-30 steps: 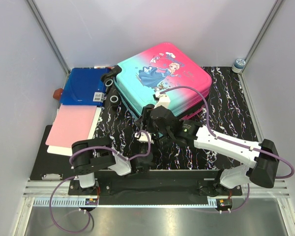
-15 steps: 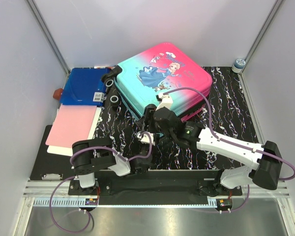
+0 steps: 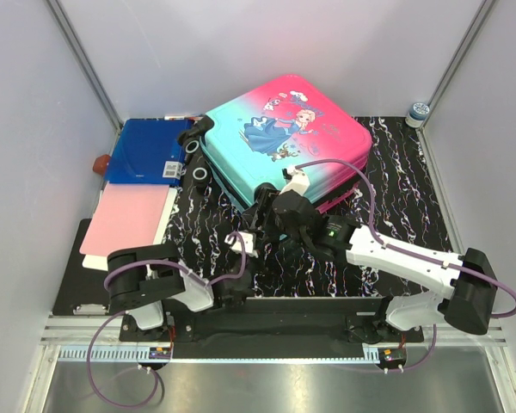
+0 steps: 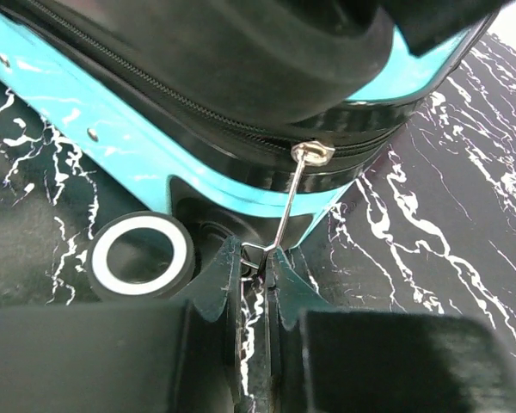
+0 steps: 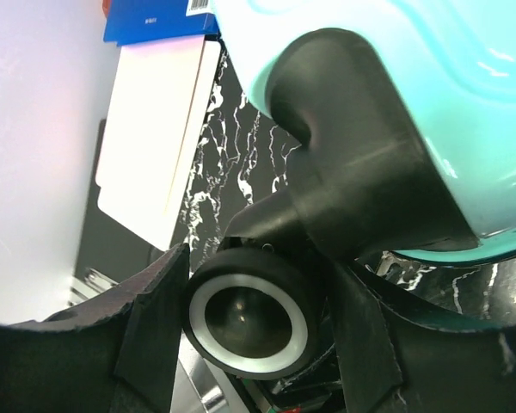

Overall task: Pack the luggage
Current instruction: Zip the luggage at the corner of the board.

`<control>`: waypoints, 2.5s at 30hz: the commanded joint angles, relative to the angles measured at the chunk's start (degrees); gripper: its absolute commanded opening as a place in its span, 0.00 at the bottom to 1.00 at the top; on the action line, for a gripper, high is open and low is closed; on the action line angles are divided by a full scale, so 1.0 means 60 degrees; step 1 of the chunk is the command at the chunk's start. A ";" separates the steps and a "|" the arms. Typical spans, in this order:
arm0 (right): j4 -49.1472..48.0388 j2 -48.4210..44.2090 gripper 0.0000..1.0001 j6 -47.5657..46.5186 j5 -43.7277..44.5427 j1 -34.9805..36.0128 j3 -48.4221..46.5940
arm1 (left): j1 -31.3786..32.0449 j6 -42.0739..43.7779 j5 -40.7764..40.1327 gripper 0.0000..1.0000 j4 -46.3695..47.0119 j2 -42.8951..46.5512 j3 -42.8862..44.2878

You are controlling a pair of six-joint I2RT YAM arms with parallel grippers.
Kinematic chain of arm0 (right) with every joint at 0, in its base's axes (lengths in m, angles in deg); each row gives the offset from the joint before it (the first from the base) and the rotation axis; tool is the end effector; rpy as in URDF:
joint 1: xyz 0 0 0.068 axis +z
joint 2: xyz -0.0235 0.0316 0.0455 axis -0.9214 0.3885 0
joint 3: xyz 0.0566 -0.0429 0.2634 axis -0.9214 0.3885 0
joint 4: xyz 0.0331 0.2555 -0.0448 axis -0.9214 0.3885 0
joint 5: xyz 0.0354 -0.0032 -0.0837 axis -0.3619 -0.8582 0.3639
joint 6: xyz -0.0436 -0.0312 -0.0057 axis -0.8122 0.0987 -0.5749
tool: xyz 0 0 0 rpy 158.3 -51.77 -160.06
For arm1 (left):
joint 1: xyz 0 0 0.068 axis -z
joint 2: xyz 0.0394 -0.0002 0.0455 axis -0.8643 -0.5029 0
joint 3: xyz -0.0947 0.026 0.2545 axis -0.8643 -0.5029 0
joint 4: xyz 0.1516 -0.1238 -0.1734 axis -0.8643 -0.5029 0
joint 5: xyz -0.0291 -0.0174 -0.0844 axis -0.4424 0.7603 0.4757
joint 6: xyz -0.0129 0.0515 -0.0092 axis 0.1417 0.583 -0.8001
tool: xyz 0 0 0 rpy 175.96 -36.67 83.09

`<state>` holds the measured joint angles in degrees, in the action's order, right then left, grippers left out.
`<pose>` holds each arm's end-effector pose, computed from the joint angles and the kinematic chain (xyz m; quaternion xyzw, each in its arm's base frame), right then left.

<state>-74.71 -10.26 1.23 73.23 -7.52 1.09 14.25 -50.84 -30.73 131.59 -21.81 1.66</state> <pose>0.1645 0.2551 0.3155 0.0149 0.8453 0.3203 0.4273 0.0983 -0.2375 0.1385 0.0357 0.7302 -0.1854 0.6566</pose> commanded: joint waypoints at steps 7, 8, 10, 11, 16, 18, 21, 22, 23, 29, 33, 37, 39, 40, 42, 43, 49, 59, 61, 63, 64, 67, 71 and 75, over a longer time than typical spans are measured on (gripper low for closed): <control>-0.2019 -0.0759 0.00 0.0781 0.1086 -0.0561 -0.0217 | -0.0142 -0.0428 -0.0805 0.00 0.2862 0.0514 -0.0604; -0.2019 -0.0817 0.00 0.0781 0.1086 -0.0561 -0.0217 | -0.0200 -0.0443 -0.0834 0.00 0.2891 0.0514 -0.0647; -0.2005 -0.0890 0.00 0.0766 0.1145 -0.0561 -0.0129 | -0.0244 -0.0516 -0.0922 0.00 0.2993 0.0557 -0.0793; -0.2019 -0.0949 0.00 0.0766 0.1232 -0.0561 -0.0085 | -0.0331 -0.0560 -0.0937 0.00 0.2979 0.0601 -0.0867; -0.2019 -0.1140 0.00 0.0708 0.1394 -0.0561 0.0047 | -0.0581 -0.0838 -0.0893 0.00 0.2979 0.0748 -0.1160; -0.2019 -0.1154 0.00 0.0678 0.1408 -0.0561 0.0047 | -0.0654 -0.0780 -0.0820 0.00 0.2964 0.0777 -0.1161; -0.2020 -0.1140 0.00 0.0664 0.1438 -0.0561 0.0076 | -0.0873 -0.0823 -0.0674 0.00 0.2964 0.0821 -0.1219; -0.2019 -0.1154 0.00 0.0664 0.1452 -0.0575 0.0091 | -0.0975 -0.0969 -0.0572 0.00 0.2950 0.0908 -0.1335; -0.2019 -0.1154 0.00 0.0664 0.1467 -0.0561 0.0105 | -0.1151 -0.1057 -0.0513 0.00 0.2921 0.0953 -0.1394; -0.1903 -0.1271 0.00 0.0591 0.1657 -0.0561 0.0252 | -0.1693 -0.1585 -0.0161 0.00 0.2306 0.1304 -0.1600; -0.1800 -0.1345 0.00 0.0590 0.1760 -0.0561 0.0369 | -0.1738 -0.1644 0.0453 0.00 0.2363 0.1261 -0.1556; -0.1771 -0.1389 0.00 0.0547 0.1862 -0.0561 0.0384 | -0.1753 -0.1528 0.1653 0.01 0.3138 0.0925 -0.1629; -0.1770 -0.1432 0.00 0.0561 0.1863 -0.0561 0.0398 | -0.1753 -0.1455 0.2211 0.14 0.3620 0.0604 -0.1600; -0.1770 -0.1447 0.00 0.0547 0.1877 -0.0561 0.0398 | -0.1738 -0.1454 0.2387 0.18 0.3783 0.0486 -0.1571; -0.1756 -0.1462 0.00 0.0546 0.1848 -0.0561 0.0428 | -0.1738 -0.1410 0.2870 0.30 0.4178 0.0179 -0.1455; -0.1770 -0.1476 0.00 0.0561 0.1848 -0.0575 0.0428 | -0.1738 -0.1410 0.2959 0.35 0.4180 0.0133 -0.1395; -0.1770 -0.1564 0.00 0.0590 0.1848 -0.0561 0.0501 | -0.1738 -0.1263 0.3721 0.55 0.4180 0.0118 -0.0985; -0.1785 -0.1579 0.00 0.0649 0.1804 -0.0575 0.0574 | -0.1738 -0.1468 0.4103 0.62 0.4180 0.0046 -0.0721; -0.1770 -0.1550 0.00 0.0634 0.1789 -0.0575 0.0574 | -0.1738 -0.1527 0.4073 0.62 0.4180 0.0030 -0.0677; -0.1785 -0.1535 0.00 0.0634 0.1760 -0.0590 0.0574 | -0.1738 -0.1483 0.4190 0.63 0.4180 0.0089 -0.0589; -0.1785 -0.1521 0.00 0.0649 0.1760 -0.0576 0.0589 | -0.1738 -0.1454 0.4176 0.63 0.4180 0.0103 -0.0560; -0.1785 -0.1506 0.00 0.0649 0.1746 -0.0575 0.0574 | -0.1738 -0.1322 0.3942 0.63 0.4180 0.0104 -0.0472; -0.1800 -0.1462 0.00 0.0649 0.1731 -0.0575 0.0618 | -0.1738 -0.1132 0.3854 0.63 0.4180 0.0118 -0.0355; -0.1814 -0.1447 0.00 0.0664 0.1702 -0.0605 0.0647 | -0.1753 -0.0927 0.3765 0.62 0.4180 0.0206 -0.0326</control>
<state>-75.50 -15.63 7.02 76.20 -8.66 6.73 3.61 -58.49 -7.54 133.78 -20.79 -1.92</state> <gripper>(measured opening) 0.595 0.627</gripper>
